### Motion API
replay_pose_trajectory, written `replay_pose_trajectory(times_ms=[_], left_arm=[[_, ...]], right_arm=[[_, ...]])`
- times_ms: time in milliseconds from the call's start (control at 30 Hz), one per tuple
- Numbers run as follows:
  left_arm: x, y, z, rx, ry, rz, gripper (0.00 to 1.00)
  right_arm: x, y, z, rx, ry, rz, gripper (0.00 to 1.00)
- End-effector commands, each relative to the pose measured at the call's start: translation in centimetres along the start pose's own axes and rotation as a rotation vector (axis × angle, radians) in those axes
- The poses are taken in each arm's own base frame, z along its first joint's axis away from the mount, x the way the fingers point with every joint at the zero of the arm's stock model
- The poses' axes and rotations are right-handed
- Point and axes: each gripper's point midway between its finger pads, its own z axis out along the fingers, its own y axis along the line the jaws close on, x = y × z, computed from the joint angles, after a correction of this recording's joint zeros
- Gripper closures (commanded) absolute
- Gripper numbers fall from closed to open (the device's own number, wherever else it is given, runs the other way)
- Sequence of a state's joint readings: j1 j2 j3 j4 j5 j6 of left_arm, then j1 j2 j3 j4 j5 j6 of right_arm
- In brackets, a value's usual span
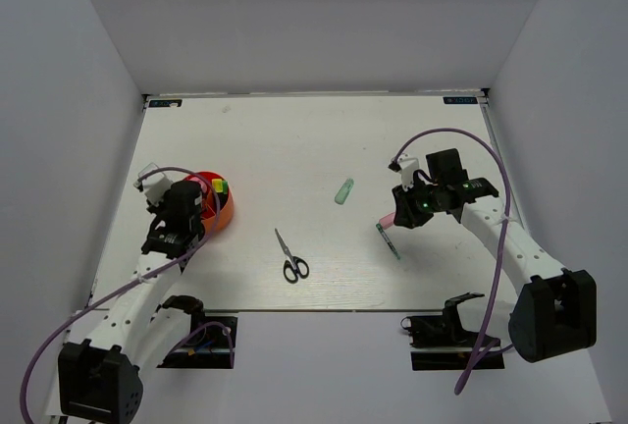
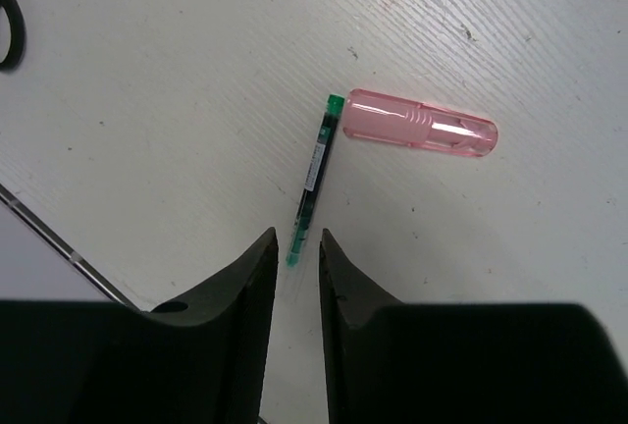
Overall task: Sort the stationery into containers
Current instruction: Place the pen in the storage box, then pick up the pen from the center of the board.
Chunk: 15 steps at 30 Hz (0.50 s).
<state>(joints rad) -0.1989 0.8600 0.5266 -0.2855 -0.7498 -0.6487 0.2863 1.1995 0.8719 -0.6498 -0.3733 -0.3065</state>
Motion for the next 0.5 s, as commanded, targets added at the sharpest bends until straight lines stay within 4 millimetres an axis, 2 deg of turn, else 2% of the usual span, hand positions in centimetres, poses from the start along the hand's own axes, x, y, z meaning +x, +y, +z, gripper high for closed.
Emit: replay_pose_trajectory(times_ms=[0, 67, 100, 133, 167, 200, 233, 300, 333, 467], left_arm=[[-2.1, -1.3, -1.9, 0.077, -0.002, -0.032, 0.69], [-1.8, -1.4, -3.2, 0.126, 0.040, -0.013, 0.86], [-2.7, -2.7, -4.3, 0.195, 0.051, -0.031, 0.91], [-1.9, -3.4, -5.0, 0.262, 0.101, -0.005, 0.94], [-2.1, -4.0, -5.8, 0.319, 0.112, 0.011, 0.94], [-1.5, -5.1, -6.9, 0.404, 0.158, 0.021, 0.89], [-1.3, -6.3, -8.3, 0.494, 0.204, 0.034, 0.74], [-0.2, -6.1, -9.3, 0.524, 0.278, 0.093, 0.57], [0.2, -6.6, -10.7, 0.583, 0.338, 0.115, 0.47], [2.3, -5.4, -12.3, 0.642, 0.430, 0.238, 0.32]], right_arm=[[0.0, -0.9, -0.1, 0.047, 0.009, -0.014, 0.74], [0.1, -1.5, 0.0, 0.076, 0.023, -0.012, 0.79], [0.3, -1.4, 0.0, 0.076, 0.035, -0.011, 0.81], [0.6, -1.4, 0.0, 0.073, 0.052, -0.005, 0.81], [0.9, -1.5, 0.4, 0.069, 0.077, -0.006, 0.81], [0.9, -1.6, 0.4, 0.077, 0.090, 0.002, 0.81], [1.3, -1.4, 0.8, 0.067, 0.123, -0.005, 0.81], [2.0, -1.8, 1.3, 0.077, 0.176, 0.013, 0.76], [2.3, -1.6, 1.5, 0.070, 0.193, 0.011, 0.73], [2.7, -0.9, 2.7, 0.053, 0.254, -0.008, 0.62]])
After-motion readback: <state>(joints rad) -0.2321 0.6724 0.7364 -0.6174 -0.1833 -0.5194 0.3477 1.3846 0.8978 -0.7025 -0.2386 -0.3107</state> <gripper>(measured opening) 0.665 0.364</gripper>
